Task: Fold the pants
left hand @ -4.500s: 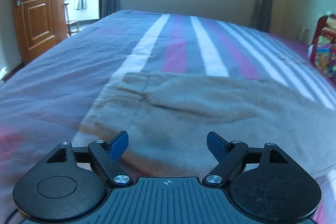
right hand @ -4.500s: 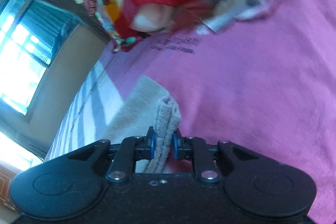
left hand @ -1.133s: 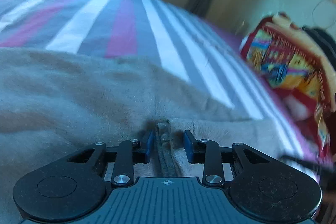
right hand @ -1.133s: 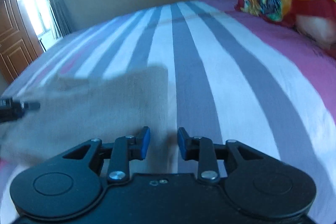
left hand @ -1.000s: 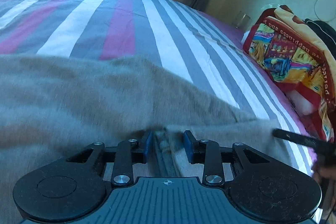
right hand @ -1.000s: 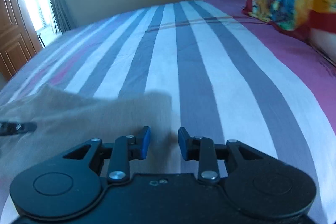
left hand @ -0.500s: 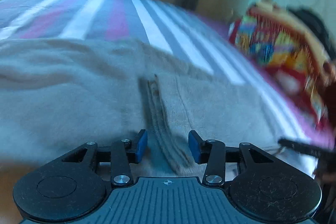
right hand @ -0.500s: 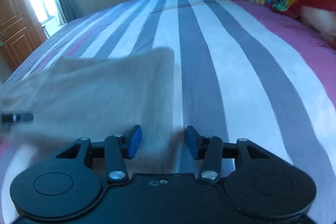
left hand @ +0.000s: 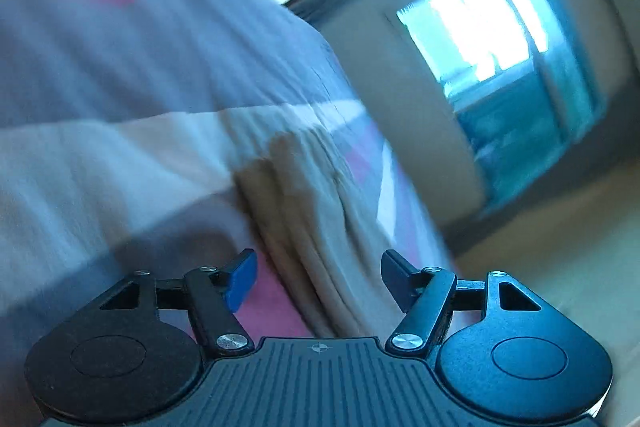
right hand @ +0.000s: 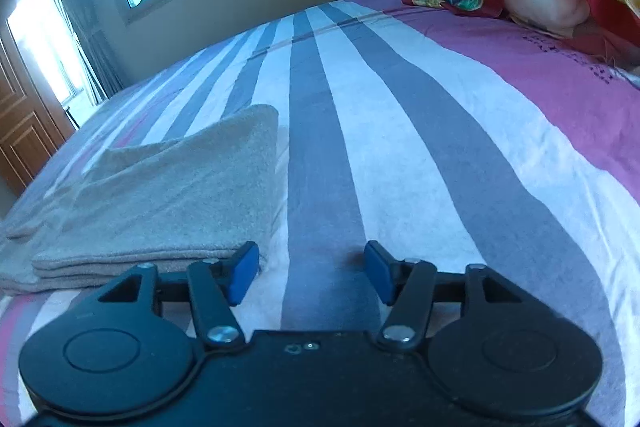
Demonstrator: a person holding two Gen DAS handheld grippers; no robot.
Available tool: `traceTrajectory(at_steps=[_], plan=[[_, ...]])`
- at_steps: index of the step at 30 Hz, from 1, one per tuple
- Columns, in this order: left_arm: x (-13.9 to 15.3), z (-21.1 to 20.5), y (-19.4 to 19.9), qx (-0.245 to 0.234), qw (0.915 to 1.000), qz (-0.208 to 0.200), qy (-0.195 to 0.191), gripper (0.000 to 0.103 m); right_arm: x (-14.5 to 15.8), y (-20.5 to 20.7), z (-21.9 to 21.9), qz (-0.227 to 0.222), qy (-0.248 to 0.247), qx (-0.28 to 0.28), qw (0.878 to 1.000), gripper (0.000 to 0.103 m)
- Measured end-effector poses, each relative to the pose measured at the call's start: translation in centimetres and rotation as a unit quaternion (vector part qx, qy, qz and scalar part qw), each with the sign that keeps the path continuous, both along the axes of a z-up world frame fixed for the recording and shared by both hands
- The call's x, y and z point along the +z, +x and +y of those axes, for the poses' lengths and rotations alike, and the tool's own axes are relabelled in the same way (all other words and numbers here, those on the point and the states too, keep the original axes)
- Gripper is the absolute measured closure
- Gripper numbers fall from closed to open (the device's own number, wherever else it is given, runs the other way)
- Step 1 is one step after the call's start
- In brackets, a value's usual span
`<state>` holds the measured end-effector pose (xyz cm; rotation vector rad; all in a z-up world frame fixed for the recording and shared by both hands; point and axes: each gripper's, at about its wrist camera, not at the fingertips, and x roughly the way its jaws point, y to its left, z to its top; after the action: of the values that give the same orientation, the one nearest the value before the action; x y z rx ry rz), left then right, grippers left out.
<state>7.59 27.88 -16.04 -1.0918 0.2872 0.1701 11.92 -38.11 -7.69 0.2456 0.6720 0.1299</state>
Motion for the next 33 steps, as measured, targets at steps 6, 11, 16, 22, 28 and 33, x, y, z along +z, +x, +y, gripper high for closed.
traceTrajectory(at_steps=[6, 11, 16, 22, 28, 33], plan=[[-2.6, 2.8, 4.9, -0.038, 0.9959, -0.027, -0.078, 0.035, -0.1, -0.1, 0.5, 0.006, -0.018, 0.000, 1.000, 0.043], [-4.2, 3.8, 8.3, -0.069, 0.9871, -0.082, -0.119, 0.035, -0.2, -0.1, 0.9, 0.008, -0.030, -0.007, 0.999, 0.042], [-2.7, 3.3, 7.6, -0.065, 0.9710, -0.180, -0.144, 0.066, -0.3, 0.0, 1.0, 0.009, -0.035, -0.011, 0.999, 0.042], [-5.0, 3.0, 7.1, -0.021, 0.9949, -0.062, -0.076, 0.071, -0.3, -0.1, 1.0, 0.008, -0.036, -0.012, 0.999, 0.042], [-4.1, 1.9, 8.8, -0.028, 0.9952, -0.067, -0.065, 0.050, 0.6, -0.2, 0.1, 0.002, -0.003, -0.019, 1.000, 0.042], [-3.0, 3.1, 9.8, -0.043, 0.9986, -0.023, -0.020, 0.057, 0.9, -0.7, -2.8, -0.006, 0.037, -0.054, 0.998, 0.043]])
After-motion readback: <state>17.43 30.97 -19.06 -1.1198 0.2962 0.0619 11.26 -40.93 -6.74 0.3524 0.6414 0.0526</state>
